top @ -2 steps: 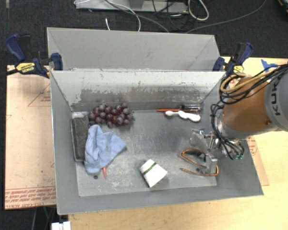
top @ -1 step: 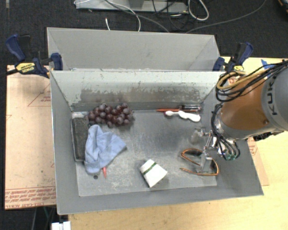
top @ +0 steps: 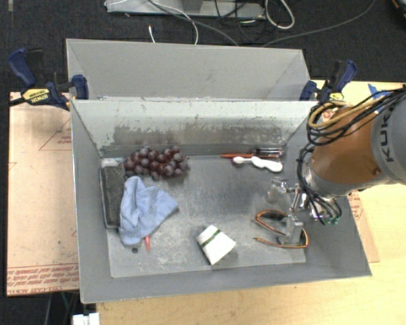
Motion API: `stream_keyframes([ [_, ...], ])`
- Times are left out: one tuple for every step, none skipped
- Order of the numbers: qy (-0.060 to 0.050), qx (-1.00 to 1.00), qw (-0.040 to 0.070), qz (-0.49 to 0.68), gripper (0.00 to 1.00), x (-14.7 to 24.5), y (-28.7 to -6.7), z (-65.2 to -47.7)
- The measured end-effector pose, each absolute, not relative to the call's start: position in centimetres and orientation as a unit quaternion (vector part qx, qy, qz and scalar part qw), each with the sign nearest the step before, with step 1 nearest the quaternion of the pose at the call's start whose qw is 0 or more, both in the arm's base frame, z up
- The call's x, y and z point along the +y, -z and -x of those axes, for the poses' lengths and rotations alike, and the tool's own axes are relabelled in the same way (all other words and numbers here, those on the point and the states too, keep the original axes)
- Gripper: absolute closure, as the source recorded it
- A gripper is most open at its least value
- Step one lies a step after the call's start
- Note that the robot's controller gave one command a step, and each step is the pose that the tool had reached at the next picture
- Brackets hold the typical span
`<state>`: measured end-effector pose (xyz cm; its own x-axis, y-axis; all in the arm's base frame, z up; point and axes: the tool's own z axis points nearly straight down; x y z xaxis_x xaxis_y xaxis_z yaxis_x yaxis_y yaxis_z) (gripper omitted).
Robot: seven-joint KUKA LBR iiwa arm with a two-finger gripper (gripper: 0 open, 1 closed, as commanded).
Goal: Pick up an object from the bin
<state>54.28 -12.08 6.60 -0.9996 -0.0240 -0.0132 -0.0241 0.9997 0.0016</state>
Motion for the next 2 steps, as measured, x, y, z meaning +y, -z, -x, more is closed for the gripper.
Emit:
stream_keyframes([
  [-0.002, 0.998, 0.006, -0.062, 1.0, -11.54, -6.96, -54.24],
  [-0.002, 0.998, 0.006, -0.062, 1.0, -11.54, -6.96, -54.24],
])
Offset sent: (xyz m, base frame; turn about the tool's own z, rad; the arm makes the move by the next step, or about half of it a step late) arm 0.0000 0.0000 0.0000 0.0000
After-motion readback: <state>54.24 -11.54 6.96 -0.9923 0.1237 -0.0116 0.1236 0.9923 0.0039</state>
